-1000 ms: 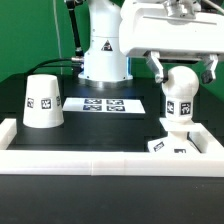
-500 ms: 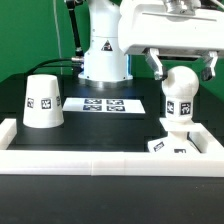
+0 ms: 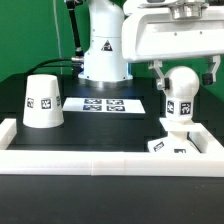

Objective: Assemble lamp

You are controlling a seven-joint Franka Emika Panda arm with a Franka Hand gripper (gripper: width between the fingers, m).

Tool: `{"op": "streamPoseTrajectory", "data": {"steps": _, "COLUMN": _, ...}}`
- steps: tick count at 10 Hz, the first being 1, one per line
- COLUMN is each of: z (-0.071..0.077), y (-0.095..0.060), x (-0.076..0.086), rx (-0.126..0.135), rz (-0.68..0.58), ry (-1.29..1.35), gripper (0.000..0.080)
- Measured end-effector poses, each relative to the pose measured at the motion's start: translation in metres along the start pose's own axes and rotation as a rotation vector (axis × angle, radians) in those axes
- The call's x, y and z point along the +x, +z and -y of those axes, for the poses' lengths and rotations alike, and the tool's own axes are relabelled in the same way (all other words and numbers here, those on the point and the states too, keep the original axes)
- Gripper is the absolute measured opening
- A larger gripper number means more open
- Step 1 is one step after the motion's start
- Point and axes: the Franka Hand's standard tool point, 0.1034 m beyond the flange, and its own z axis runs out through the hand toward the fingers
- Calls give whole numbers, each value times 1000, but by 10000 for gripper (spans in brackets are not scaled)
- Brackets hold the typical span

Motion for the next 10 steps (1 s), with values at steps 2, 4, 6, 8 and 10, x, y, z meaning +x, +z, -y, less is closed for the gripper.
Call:
{"op": "streamPoseTrajectory", "data": {"steps": 2, "z": 3, "y": 3, "x": -7, "rx": 32, "rz": 116, "ry": -4, "gripper": 698}}
{"op": "streamPoseTrajectory", "data": {"steps": 4, "z": -1, "y": 5, "x": -6, "rx": 39, "rz": 156, "ry": -5, "gripper": 698}}
{"op": "streamPoseTrajectory", "data": {"steps": 6, "z": -4, "y": 6, "x": -7, "rx": 38, "rz": 154, "ry": -7, "gripper": 698}}
{"op": "streamPoseTrajectory", "data": {"steps": 8, "z": -3, "y": 6, "x": -6, "rx": 36, "rz": 148, "ry": -9, "gripper": 598}}
{"op": "streamPoseTrajectory", "data": {"steps": 10, "z": -3, "y": 6, "x": -6, "rx": 36, "rz": 148, "ry": -9, "gripper": 576}}
